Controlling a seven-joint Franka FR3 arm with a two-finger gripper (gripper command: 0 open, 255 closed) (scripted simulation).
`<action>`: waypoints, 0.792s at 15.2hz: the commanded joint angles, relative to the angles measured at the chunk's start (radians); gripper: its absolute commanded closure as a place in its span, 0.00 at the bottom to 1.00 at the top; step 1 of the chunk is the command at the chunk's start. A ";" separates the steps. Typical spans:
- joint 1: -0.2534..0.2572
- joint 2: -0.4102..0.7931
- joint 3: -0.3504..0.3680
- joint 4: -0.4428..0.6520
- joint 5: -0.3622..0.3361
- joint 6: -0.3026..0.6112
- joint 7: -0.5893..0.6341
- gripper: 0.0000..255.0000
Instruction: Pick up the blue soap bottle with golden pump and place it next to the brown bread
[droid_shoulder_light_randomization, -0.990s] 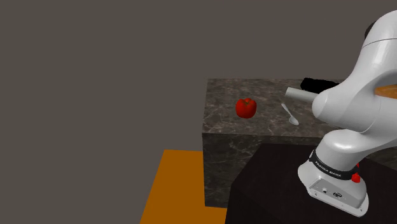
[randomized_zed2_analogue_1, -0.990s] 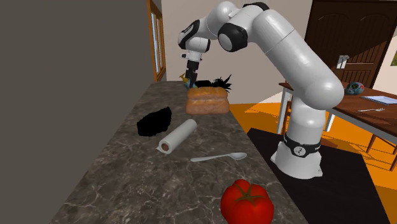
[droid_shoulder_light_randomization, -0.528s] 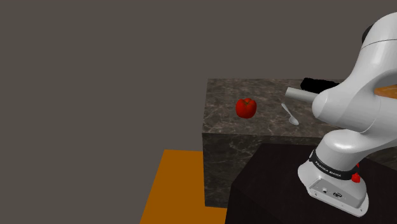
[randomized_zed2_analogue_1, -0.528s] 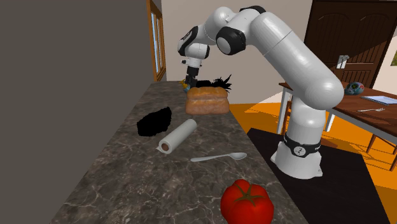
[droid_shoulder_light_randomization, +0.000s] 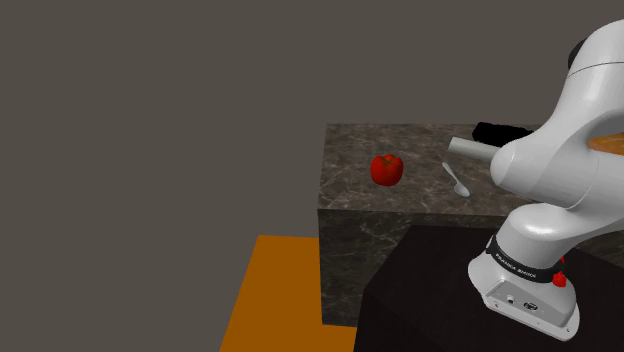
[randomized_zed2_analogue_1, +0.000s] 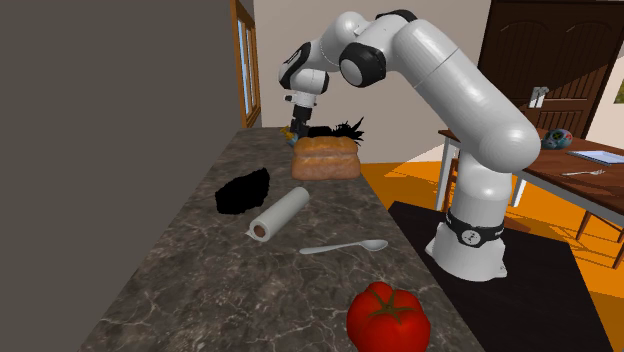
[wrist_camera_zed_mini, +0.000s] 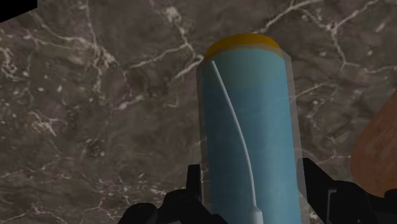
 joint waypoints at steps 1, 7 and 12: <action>-0.004 0.006 -0.001 -0.006 -0.003 0.000 -0.001 0.00; -0.003 -0.009 -0.011 0.002 -0.014 -0.020 0.006 0.00; -0.005 -0.050 -0.037 0.025 -0.046 -0.077 0.022 0.00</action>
